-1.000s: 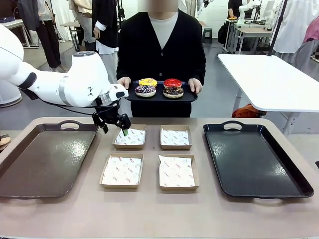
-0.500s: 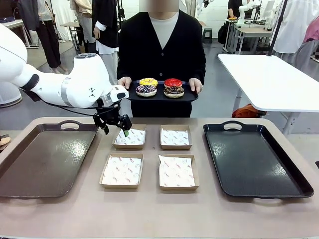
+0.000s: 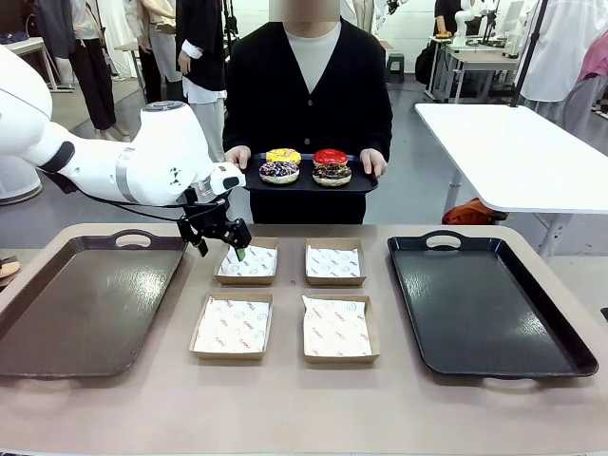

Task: Individually package the donuts and arrange them on the tray.
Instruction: Pick up one Paper togo box.

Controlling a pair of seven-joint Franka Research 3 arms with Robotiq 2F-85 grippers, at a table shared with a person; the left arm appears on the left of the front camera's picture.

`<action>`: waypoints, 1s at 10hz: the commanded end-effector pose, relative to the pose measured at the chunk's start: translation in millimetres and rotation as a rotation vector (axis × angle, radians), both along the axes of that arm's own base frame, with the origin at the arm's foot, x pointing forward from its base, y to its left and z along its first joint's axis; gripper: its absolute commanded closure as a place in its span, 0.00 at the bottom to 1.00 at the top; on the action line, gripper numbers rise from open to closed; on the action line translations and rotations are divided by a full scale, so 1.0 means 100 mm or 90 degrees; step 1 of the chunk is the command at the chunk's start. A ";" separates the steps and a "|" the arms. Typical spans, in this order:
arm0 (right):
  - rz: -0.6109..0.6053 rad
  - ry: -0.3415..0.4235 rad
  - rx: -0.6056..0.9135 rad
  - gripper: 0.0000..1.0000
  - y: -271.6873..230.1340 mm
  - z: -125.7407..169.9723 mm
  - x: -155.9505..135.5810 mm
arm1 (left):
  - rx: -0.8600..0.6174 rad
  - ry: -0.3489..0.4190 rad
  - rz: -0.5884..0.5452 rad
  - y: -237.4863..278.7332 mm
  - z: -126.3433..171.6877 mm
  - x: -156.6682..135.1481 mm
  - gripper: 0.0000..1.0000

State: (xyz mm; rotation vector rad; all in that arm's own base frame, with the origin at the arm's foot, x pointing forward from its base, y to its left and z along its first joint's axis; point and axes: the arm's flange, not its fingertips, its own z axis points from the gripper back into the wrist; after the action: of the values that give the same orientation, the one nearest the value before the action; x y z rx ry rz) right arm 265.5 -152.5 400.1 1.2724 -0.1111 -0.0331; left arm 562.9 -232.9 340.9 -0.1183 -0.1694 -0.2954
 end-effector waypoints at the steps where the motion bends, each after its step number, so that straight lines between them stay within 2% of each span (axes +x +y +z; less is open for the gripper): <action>1: -0.001 -0.002 0.000 0.00 0.00 0.00 0.01 | 0.000 0.000 0.000 0.00 0.00 0.00 0.00; 3: -0.001 -0.002 0.000 0.00 0.00 0.00 0.01 | 0.020 0.003 0.005 -0.04 0.01 0.03 0.00; 8: -0.001 -0.002 0.000 0.00 0.00 0.00 0.01 | 0.046 0.035 0.131 -0.14 -0.03 0.27 0.00; 10: -0.001 -0.002 0.000 0.00 0.00 0.00 0.01 | 0.040 0.042 0.147 -0.16 -0.09 0.37 0.00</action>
State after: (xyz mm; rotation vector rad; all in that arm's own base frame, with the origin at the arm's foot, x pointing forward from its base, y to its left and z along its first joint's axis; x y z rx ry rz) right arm 265.5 -152.5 400.1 1.2724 -0.1111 -0.0331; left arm 589.3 -240.3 334.0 -0.0673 -0.1113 -0.0928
